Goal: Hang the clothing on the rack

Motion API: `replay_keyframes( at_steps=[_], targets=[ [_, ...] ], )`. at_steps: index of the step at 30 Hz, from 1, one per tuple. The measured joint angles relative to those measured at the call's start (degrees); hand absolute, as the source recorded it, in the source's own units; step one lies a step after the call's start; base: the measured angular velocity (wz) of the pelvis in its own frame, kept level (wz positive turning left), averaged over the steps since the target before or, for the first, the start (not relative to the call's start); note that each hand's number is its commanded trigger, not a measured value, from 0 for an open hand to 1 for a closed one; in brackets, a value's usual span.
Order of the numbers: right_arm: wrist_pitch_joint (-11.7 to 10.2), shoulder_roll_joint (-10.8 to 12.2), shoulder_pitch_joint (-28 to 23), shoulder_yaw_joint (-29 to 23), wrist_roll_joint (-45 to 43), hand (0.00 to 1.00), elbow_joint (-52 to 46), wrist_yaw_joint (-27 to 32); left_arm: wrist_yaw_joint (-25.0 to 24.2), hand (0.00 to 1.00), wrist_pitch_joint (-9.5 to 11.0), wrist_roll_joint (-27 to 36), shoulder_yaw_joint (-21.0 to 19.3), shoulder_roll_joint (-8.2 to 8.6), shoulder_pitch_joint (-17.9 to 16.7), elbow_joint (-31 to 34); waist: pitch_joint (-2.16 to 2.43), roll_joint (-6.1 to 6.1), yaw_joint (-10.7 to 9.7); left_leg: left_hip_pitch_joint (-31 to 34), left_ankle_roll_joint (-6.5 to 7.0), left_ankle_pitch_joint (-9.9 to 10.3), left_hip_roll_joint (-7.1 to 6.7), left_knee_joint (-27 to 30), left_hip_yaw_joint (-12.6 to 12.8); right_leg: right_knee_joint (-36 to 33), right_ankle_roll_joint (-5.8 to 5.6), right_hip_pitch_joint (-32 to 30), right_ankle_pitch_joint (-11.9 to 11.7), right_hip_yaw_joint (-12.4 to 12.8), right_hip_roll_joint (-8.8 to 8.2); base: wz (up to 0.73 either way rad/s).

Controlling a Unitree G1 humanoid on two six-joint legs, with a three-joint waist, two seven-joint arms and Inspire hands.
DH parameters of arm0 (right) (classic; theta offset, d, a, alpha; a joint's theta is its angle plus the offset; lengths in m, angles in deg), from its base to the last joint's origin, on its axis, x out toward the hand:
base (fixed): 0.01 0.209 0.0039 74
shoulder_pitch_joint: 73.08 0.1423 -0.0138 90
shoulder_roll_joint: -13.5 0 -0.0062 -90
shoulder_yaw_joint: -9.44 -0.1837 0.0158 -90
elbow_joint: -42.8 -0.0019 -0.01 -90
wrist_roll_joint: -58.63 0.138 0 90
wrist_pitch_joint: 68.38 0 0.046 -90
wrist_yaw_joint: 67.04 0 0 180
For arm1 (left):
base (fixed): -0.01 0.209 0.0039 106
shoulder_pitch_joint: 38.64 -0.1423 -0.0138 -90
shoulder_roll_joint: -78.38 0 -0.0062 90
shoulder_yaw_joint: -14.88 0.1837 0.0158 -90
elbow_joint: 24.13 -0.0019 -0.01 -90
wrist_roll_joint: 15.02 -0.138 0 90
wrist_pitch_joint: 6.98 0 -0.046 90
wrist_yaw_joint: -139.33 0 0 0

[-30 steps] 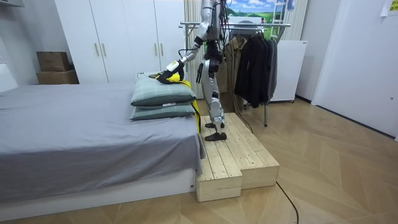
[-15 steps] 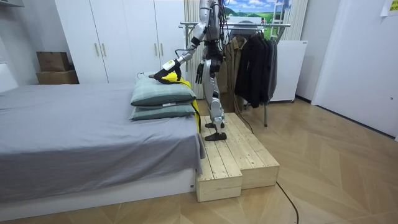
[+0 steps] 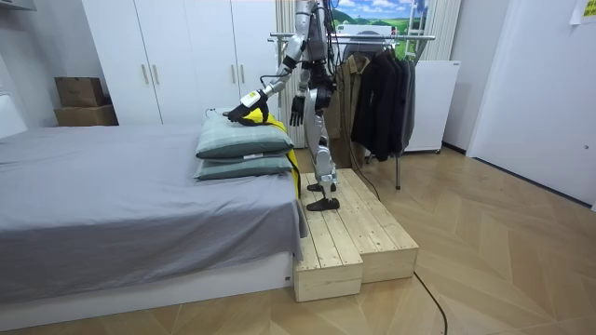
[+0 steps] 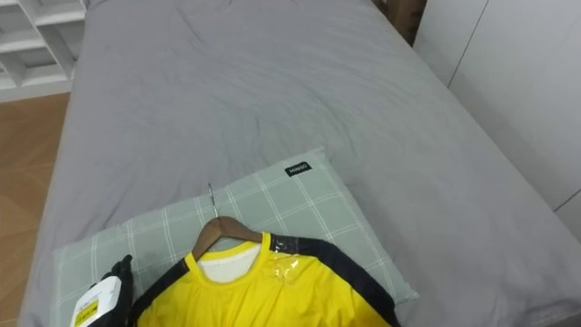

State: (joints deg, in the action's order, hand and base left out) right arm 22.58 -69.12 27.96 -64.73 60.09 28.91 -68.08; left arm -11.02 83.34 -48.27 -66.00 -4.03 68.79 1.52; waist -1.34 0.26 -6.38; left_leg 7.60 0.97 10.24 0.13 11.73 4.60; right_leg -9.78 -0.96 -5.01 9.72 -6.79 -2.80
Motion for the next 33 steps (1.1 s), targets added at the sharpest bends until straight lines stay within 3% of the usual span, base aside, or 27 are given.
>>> replay_keyframes(
  at_steps=[4,11,19,26,33],
  targets=[
    [0.0,0.1,0.9,2.1,0.2,0.0,0.0,-1.0,0.0,0.0,0.2,0.0,0.0,-0.08,1.3,0.0,-0.36,-0.81,1.4,0.3,-0.06,0.0,0.02,0.0,-0.1,0.0,0.0,-0.3,0.0,-0.4,0.01,0.0],
    [-0.1,0.1,1.6,3.6,0.4,0.0,-0.1,-0.7,0.1,0.0,0.5,1.7,0.2,-0.72,2.6,0.1,0.09,-1.74,1.9,1.1,-0.09,-0.3,0.0,0.0,-1.0,-0.1,0.1,-0.9,-0.1,-1.3,-0.05,0.06],
    [-0.2,0.3,2.5,7.6,0.9,0.0,-0.1,-0.3,0.1,0.0,0.5,3.2,0.2,-1.29,3.1,0.1,0.09,-1.83,2.0,1.2,-0.13,-0.4,0.03,-0.1,-0.9,-0.1,0.1,-0.9,-0.1,-1.3,-0.03,0.0],
    [-0.1,0.8,2.5,8.4,2.8,0.0,0.0,-0.3,0.1,0.0,0.5,6.8,0.6,-1.31,3.1,0.1,0.06,-2.78,1.9,1.6,-0.14,-0.4,0.02,0.0,-0.7,-0.1,0.1,-1.2,-0.1,-1.7,-0.04,0.01],
    [-0.1,1.8,2.5,9.4,3.3,0.0,0.2,0.8,0.3,0.0,0.5,6.8,0.7,-0.8,3.1,0.1,0.05,-2.93,2.0,1.8,-0.13,-0.4,0.0,0.0,-0.7,-0.1,0.11,-1.1,-0.1,-2.1,-0.08,0.0]
  ],
)
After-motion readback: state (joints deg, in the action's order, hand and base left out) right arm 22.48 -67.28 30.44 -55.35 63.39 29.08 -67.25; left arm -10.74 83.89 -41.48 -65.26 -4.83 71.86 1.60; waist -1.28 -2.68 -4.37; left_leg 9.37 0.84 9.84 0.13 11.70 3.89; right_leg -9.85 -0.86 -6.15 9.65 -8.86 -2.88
